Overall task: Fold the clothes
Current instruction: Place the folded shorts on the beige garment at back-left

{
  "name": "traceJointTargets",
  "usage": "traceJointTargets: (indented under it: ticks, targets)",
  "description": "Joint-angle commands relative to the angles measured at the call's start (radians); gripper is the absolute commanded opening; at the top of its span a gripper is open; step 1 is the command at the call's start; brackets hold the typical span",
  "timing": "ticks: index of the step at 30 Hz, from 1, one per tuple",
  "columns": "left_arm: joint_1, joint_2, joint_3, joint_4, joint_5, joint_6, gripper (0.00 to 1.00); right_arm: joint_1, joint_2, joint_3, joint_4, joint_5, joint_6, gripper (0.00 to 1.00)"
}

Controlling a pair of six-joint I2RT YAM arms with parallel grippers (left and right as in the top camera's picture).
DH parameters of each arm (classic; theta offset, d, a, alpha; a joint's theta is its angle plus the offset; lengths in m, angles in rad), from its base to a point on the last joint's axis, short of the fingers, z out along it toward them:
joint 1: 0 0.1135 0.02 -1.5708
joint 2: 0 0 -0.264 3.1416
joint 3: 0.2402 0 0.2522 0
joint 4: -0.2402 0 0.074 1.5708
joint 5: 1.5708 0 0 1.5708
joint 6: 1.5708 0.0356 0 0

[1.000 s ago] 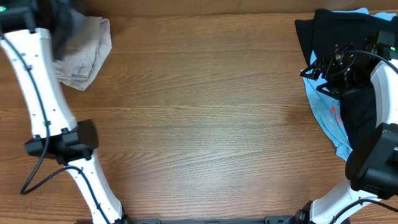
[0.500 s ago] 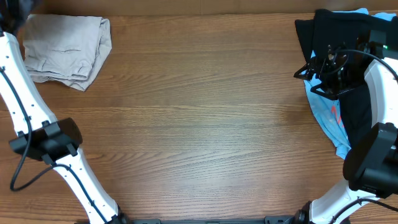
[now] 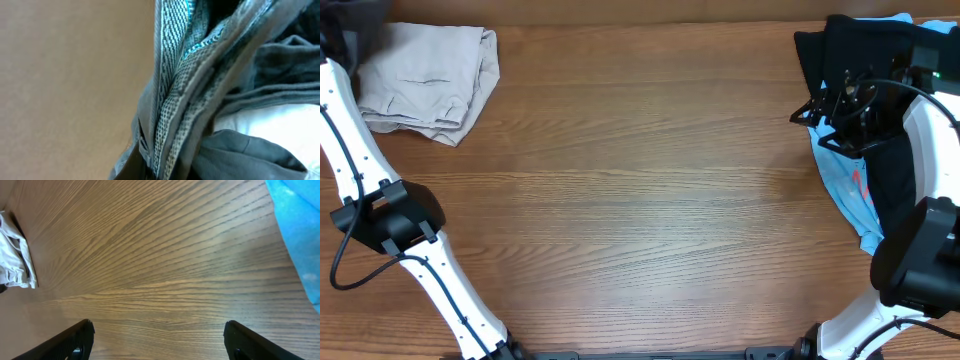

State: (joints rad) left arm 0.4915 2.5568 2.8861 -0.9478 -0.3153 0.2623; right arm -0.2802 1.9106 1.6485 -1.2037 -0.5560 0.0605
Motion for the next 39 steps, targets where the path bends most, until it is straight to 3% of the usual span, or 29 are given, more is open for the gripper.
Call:
traceJointTargets:
  ticks: [1, 6, 14, 15, 16, 17, 22, 30, 39]
  targets:
    - [0.006, -0.030, 0.019, 0.014, -0.008, -0.077, 0.04, 0.019, -0.031, 0.021, 0.016, 0.005, 0.008, 0.87]
    - [-0.035, -0.017, 0.009, -0.006, 0.146, -0.101, 0.04, 0.030, -0.031, 0.021, 0.036, 0.005, 0.023, 0.87]
    - [-0.175, 0.009, 0.005, -0.097, 0.155, -0.144, 0.05, 0.040, -0.031, 0.021, 0.035, 0.005, 0.022, 0.88]
    - [-0.191, 0.012, -0.001, -0.109, 0.155, -0.144, 0.29, 0.040, -0.031, 0.021, 0.035, 0.005, 0.022, 0.88]
    - [-0.204, 0.014, -0.005, -0.125, 0.155, -0.144, 0.72, 0.040, -0.031, 0.021, 0.035, 0.005, 0.022, 0.89]
    - [-0.216, 0.019, -0.006, -0.140, 0.157, -0.144, 1.00, 0.040, -0.031, 0.021, 0.035, 0.005, 0.022, 0.93]
    - [-0.273, 0.019, -0.006, -0.231, 0.177, -0.143, 1.00, 0.040, -0.031, 0.021, 0.035, 0.005, 0.022, 1.00]
    - [-0.349, -0.053, 0.050, -0.364, 0.179, -0.143, 1.00, 0.040, -0.031, 0.029, 0.024, 0.004, 0.022, 1.00]
    - [-0.416, -0.268, 0.082, -0.546, 0.178, -0.143, 1.00, 0.055, -0.089, 0.289, -0.230, 0.005, -0.032, 1.00]
